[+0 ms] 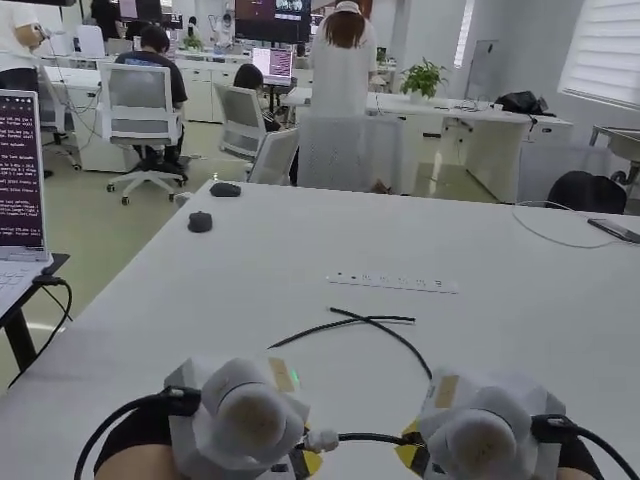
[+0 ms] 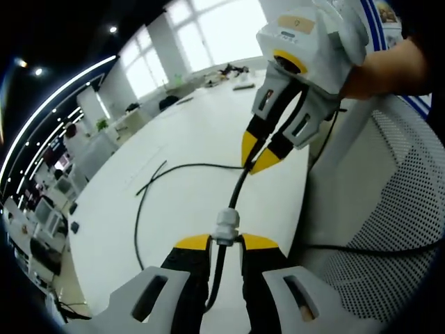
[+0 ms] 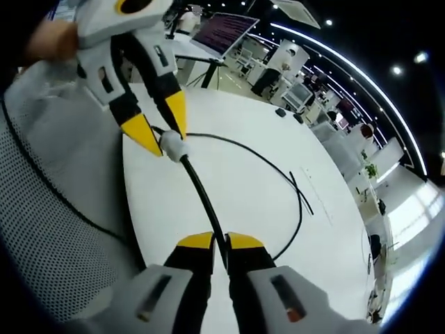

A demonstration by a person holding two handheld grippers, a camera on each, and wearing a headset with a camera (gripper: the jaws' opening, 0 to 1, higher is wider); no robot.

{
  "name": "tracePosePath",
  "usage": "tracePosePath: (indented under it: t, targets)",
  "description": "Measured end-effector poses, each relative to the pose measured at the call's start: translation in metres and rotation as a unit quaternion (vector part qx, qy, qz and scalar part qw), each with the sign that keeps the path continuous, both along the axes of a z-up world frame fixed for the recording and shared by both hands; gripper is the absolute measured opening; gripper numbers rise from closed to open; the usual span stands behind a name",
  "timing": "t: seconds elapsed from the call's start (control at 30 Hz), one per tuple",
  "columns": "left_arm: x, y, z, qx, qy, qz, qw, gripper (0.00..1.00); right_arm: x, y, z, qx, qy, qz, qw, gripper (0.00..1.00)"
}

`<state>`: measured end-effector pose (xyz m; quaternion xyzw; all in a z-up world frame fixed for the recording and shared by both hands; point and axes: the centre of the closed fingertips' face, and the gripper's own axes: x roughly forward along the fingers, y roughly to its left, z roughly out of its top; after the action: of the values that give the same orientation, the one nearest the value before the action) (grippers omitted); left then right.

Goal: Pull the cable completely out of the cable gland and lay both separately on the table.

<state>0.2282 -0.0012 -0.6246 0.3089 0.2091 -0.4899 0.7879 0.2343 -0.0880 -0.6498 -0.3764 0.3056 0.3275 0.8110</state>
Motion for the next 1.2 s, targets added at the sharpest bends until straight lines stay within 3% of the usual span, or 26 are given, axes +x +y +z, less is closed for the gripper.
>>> tracePosePath:
  t: [0.07, 0.13, 0.2, 0.4, 0.47, 0.53, 0.7, 0.8, 1.0, 1.2]
  targets:
    - [-0.002, -0.003, 0.000, 0.005, -0.005, -0.004, 1.0000, 0.16, -0.001, -0.002, -0.003, 0.000, 0.010, -0.011, 0.9999, 0.06]
    - [-0.003, -0.003, -0.002, 0.012, -0.009, -0.008, 0.9999, 0.17, -0.002, -0.001, -0.004, 0.000, 0.011, -0.008, 0.9999, 0.17]
    - [-0.006, -0.005, -0.004, 0.016, -0.007, -0.017, 0.9997, 0.17, -0.006, 0.016, 0.000, 0.023, 0.007, 0.020, 0.9995, 0.23]
    - [-0.011, -0.007, -0.008, 0.035, -0.014, -0.037, 0.9986, 0.17, -0.015, 0.047, 0.014, 0.042, -0.021, 0.092, 0.9946, 0.21]
    - [-0.012, -0.008, -0.007, 0.036, -0.018, -0.041, 0.9984, 0.17, -0.019, 0.054, 0.016, 0.051, -0.022, 0.109, 0.9925, 0.16]
    - [-0.012, -0.008, -0.008, 0.038, -0.018, -0.042, 0.9982, 0.17, -0.021, 0.053, 0.013, 0.040, -0.020, 0.119, 0.9919, 0.05]
    - [-0.011, -0.008, -0.009, 0.037, -0.011, -0.038, 0.9986, 0.17, -0.019, 0.052, 0.012, 0.041, -0.019, 0.114, 0.9924, 0.04]
    - [-0.005, 0.000, -0.012, 0.051, -0.015, -0.019, 0.9984, 0.17, -0.013, 0.039, 0.008, 0.027, -0.013, 0.083, 0.9961, 0.04]
    - [-0.001, 0.005, -0.013, 0.053, -0.007, -0.003, 0.9986, 0.17, -0.006, 0.009, -0.004, 0.002, 0.012, 0.019, 0.9998, 0.04]
    - [-0.003, 0.004, -0.015, 0.060, -0.010, -0.008, 0.9981, 0.17, -0.009, -0.001, -0.013, -0.027, 0.030, 0.003, 0.9992, 0.05]
